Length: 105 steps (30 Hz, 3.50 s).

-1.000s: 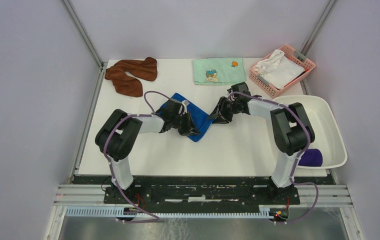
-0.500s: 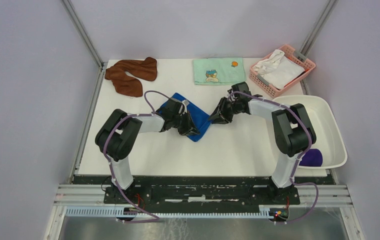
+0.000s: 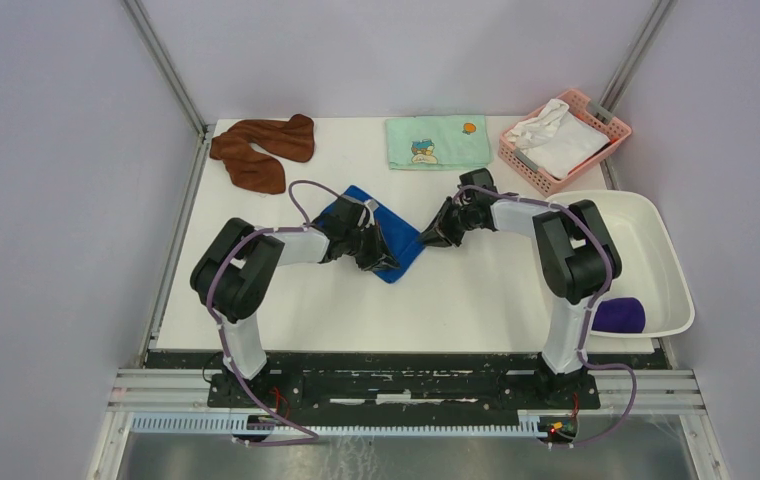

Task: Roll the towels
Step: Roll the towel at the center of the board.

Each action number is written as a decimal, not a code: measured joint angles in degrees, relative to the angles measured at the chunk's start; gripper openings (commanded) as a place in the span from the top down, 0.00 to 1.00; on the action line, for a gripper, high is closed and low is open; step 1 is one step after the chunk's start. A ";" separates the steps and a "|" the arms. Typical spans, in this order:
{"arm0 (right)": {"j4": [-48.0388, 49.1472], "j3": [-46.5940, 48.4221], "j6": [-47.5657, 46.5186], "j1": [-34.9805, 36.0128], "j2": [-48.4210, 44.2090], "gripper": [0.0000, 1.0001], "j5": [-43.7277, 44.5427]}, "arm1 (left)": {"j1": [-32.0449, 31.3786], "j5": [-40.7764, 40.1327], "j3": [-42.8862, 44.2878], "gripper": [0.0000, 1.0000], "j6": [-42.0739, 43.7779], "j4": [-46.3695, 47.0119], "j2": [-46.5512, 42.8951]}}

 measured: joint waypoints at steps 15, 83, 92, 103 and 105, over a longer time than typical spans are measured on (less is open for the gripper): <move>-2.12 2.08 1.16 0.92 2.29 0.75 4.37 | 0.00 -6.91 -2.78 0.74 2.75 -3.65 -5.99; -3.48 4.09 -0.07 1.88 3.04 0.71 5.95 | -28.26 -65.68 18.64 0.60 41.00 -19.37 8.44; -4.15 4.46 -2.80 1.90 2.36 0.71 6.99 | -27.74 -63.58 18.62 0.43 40.17 -19.93 7.82; -4.00 5.05 -3.10 1.84 3.37 0.71 6.05 | -31.08 -62.99 18.10 0.42 39.12 -23.56 1.18; -3.96 5.05 -3.10 1.77 3.45 0.71 5.86 | -32.68 -62.99 18.12 0.44 39.15 -23.23 0.52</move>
